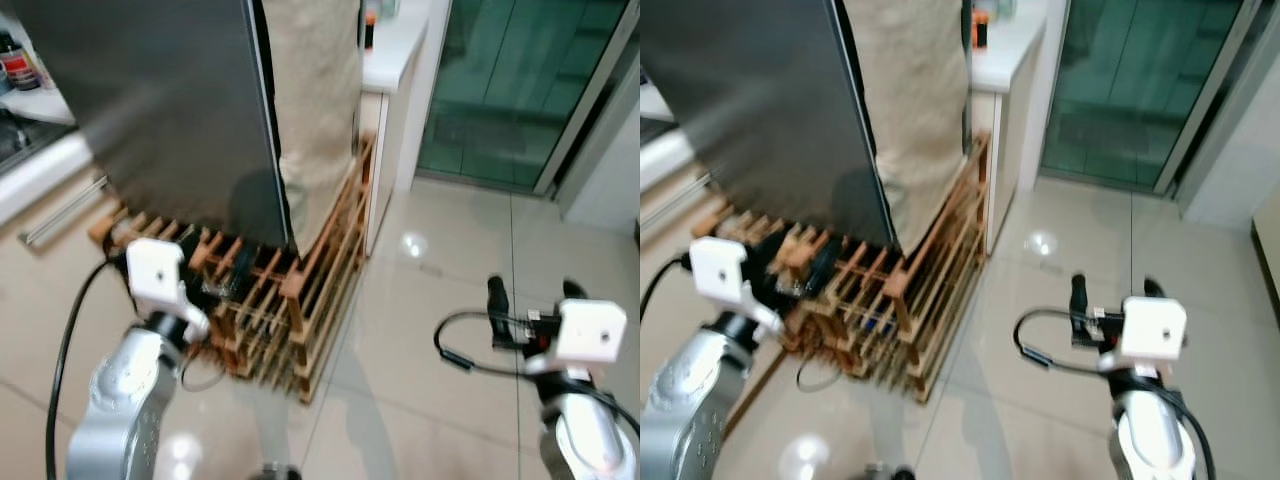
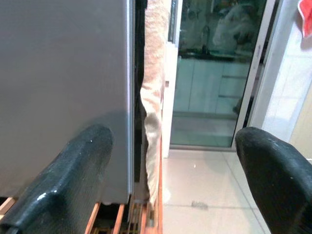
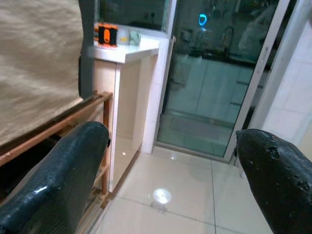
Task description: Restocking fridge
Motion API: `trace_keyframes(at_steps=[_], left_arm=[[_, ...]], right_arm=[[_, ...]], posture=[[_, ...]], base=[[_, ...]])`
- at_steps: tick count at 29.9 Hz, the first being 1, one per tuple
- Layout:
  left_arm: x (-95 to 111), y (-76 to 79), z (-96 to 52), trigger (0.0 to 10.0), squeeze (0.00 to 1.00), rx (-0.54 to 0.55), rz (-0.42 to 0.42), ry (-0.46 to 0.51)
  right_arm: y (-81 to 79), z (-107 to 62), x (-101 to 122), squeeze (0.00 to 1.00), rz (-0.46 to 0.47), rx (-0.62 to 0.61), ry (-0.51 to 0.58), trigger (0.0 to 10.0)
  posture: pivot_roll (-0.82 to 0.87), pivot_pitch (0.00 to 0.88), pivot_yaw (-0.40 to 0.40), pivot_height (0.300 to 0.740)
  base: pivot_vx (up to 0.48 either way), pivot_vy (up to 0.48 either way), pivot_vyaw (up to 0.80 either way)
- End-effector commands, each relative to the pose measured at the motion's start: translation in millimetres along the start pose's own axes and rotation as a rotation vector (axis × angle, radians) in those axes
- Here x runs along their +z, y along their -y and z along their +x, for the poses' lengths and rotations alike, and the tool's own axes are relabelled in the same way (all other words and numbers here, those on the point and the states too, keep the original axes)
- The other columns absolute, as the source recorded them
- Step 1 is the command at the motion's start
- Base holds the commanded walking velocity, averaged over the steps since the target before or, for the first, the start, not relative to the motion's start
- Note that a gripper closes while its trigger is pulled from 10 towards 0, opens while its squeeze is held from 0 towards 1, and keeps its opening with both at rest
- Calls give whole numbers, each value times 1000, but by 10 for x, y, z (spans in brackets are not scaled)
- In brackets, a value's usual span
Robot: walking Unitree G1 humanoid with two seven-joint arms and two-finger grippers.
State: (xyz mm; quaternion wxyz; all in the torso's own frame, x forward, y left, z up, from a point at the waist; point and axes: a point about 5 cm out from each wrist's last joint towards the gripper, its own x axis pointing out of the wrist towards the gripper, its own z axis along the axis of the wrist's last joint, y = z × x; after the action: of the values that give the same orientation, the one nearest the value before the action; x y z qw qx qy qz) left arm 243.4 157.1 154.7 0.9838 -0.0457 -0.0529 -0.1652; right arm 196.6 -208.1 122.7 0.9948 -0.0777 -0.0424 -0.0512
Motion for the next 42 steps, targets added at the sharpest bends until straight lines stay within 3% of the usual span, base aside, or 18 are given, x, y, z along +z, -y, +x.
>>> trace_keyframes(at_steps=[1,3,15,21,24,30,42], left_arm=[[50,-33,43,10000,0,21,-5,7],[136,21,104,10000,0,16,1,38],[139,50,205,10000,0,93,-43,22],[193,113,256,10000,0,36,-12,38],[240,214,316,10000,0,-48,11,53],[287,302,494,10000,0,-96,13,57],[279,328,556,10000,0,-113,-14,50]], right_arm=[[8,55,37,0,16,-8,8,10000],[-12,143,83,0,10,-16,26,10000],[-99,374,163,0,7,20,76,10000],[-116,382,142,0,9,24,69,10000],[-134,424,160,0,16,19,81,10000],[-183,490,175,0,20,22,88,10000],[-221,500,163,0,22,40,88,10000]], posture=[[-183,0,43,740],[-183,0,43,740],[-188,0,41,740],[-188,0,39,740],[-192,0,43,740],[-198,0,58,740],[-205,0,60,740]], base=[[480,0,0],[480,0,0],[480,0,0],[480,0,0],[480,0,0],[0,0,-70],[0,-284,0]])
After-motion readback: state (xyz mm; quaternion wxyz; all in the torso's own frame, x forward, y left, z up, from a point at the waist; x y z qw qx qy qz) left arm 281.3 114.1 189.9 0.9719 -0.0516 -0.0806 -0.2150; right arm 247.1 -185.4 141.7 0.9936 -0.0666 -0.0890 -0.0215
